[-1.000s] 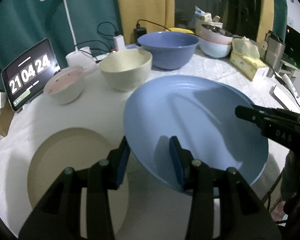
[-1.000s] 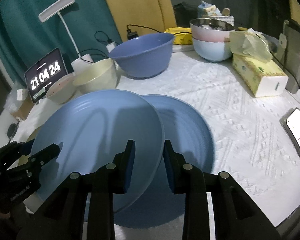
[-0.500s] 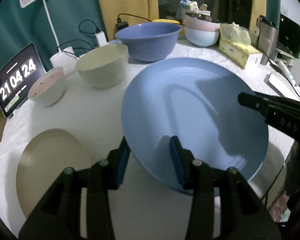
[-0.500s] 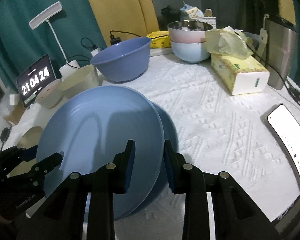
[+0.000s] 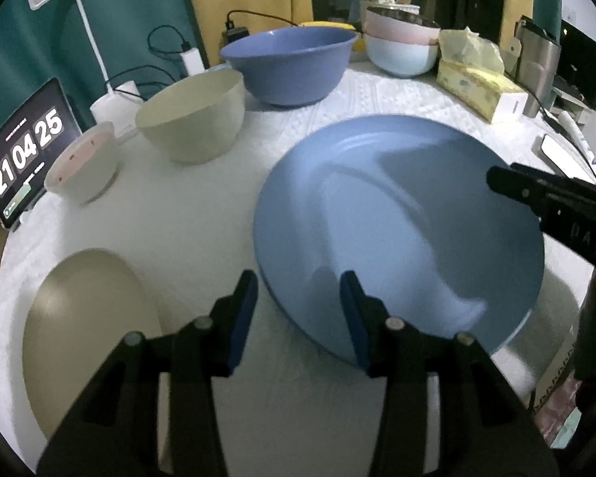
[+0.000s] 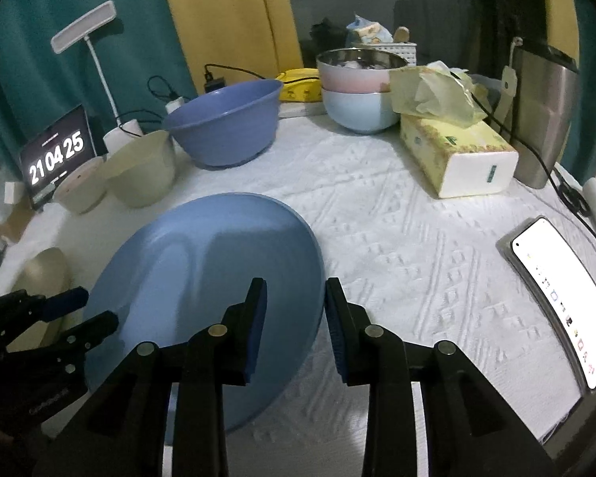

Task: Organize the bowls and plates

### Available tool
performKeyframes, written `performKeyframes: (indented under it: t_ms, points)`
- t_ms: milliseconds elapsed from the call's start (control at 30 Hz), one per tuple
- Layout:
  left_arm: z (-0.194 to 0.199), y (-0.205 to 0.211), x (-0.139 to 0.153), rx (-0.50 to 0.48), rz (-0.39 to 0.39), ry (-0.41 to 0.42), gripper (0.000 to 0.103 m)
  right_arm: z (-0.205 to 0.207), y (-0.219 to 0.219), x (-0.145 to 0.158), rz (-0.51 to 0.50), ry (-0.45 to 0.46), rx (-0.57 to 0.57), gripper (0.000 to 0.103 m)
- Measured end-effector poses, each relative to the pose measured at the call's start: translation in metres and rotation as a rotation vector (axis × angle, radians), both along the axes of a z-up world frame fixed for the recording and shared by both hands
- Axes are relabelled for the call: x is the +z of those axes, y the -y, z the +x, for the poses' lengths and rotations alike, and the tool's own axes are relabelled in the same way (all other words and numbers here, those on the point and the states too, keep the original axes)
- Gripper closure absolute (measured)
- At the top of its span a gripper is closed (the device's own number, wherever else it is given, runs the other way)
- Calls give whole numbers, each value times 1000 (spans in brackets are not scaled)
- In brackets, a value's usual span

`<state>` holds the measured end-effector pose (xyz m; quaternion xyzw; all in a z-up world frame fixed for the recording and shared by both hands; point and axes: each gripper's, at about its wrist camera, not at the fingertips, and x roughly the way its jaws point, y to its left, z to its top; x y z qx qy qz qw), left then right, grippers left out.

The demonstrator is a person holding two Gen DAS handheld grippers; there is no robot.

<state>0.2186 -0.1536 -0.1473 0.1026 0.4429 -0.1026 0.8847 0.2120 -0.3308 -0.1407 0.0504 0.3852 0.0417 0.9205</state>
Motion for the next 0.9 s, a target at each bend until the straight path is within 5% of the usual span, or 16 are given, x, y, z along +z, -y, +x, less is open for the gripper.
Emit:
performKeyframes:
  t_ms: [900]
  points:
    - [4,-33,9,66,-69,23,57,9,-27,-8,-13,-46,45,61]
